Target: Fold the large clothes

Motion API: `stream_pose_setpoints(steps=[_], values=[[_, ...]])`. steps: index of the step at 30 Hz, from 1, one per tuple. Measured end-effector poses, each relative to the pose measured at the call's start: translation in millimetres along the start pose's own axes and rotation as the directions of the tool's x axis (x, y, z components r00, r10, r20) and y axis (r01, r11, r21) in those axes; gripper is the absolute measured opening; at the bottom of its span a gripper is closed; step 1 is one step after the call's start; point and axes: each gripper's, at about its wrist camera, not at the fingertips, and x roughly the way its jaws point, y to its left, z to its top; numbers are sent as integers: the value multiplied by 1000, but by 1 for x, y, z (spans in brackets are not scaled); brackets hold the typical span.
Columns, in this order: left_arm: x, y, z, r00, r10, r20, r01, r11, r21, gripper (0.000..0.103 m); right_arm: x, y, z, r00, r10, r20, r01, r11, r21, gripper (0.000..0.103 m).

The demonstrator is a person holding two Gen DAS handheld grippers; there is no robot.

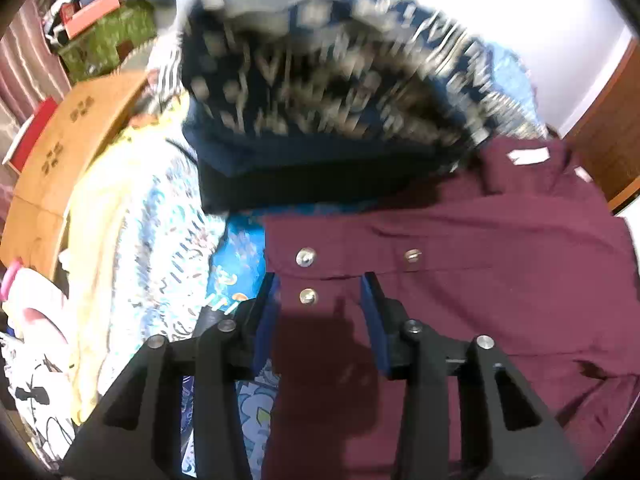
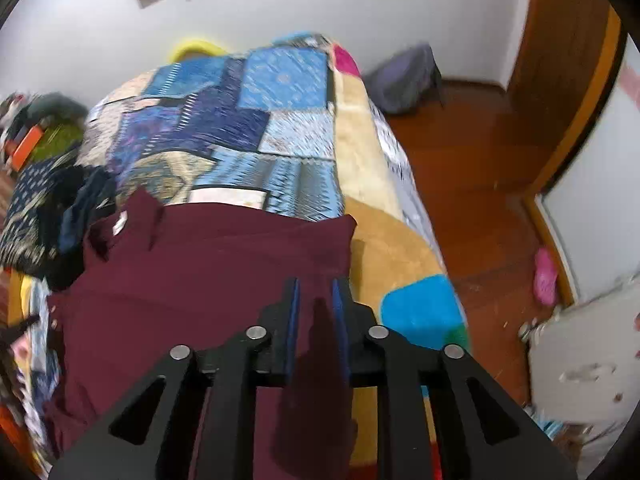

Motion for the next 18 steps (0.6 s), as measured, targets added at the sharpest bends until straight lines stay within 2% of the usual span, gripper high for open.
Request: stream_pose_setpoints(steps=[1, 3, 5, 8, 11, 15, 18], values=[[-13, -1, -1, 1000, 0, 27, 0, 1000, 6, 44, -10, 4, -3, 1000, -1, 18, 1, 1000, -20, 24], [-36, -3, -5, 997, 8, 71, -10, 1000, 29, 49, -29, 11, -10, 998, -2, 60, 5, 998, -57, 46], [-59, -8, -9, 994, 18, 107, -24, 998, 52, 53, -46, 16, -18, 994, -4, 110, 14, 996, -88, 57], [-77, -3, -22, 990, 23, 139, -34, 997, 74, 56, -69, 23, -31, 987, 2, 163, 18, 993, -120, 61], [-99, 3, -32, 986, 25, 167, -39, 996, 77, 65, -83, 28, -46, 983, 20, 181, 3, 992, -127, 70], [-110, 8, -50, 984, 25, 178, -37, 997, 67, 81, -89, 32, -66, 983, 5, 182, 22, 989, -149, 70], [-118, 16, -68, 985, -4, 171, -9, 997, 78, 83, -90, 34, -83, 986, -12, 169, 41, 985, -166, 70]])
